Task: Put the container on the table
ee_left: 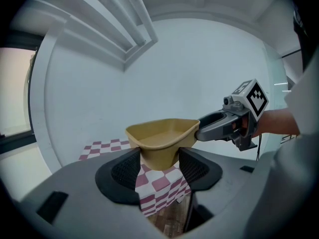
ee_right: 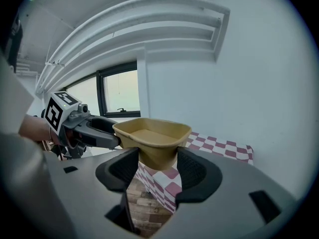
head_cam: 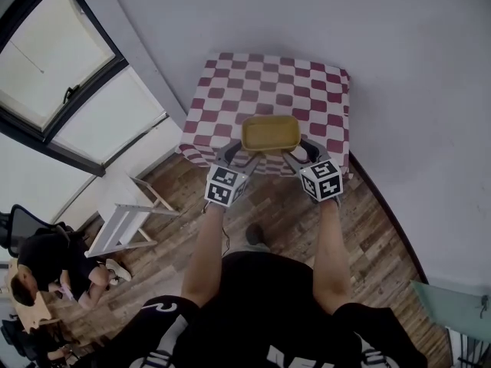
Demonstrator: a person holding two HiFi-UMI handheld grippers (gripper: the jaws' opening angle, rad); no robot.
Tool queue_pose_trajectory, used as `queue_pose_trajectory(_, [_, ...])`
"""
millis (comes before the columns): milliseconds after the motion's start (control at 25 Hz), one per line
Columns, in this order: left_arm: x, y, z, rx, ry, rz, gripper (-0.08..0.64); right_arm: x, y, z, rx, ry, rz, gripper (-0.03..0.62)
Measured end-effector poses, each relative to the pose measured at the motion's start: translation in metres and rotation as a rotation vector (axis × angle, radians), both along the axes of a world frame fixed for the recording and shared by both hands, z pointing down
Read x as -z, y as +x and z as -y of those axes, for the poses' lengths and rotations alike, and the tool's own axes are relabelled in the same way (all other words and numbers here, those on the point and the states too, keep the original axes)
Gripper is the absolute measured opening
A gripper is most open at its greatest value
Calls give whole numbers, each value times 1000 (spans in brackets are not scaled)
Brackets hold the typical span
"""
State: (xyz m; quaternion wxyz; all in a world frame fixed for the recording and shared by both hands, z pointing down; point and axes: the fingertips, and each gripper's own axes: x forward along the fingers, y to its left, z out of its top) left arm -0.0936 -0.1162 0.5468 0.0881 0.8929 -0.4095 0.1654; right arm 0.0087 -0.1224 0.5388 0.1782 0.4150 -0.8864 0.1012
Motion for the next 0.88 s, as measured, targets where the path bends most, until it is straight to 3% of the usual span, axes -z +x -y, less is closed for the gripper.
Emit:
queue_pose_trajectory(600, [-9, -18, 37, -31, -4, -3, 255, -6, -17, 33, -35, -1, -12, 253])
queue_pose_trajectory(880, [-24, -23, 63, -8, -23, -11, 255, -19, -23, 61, -16, -15, -27, 253])
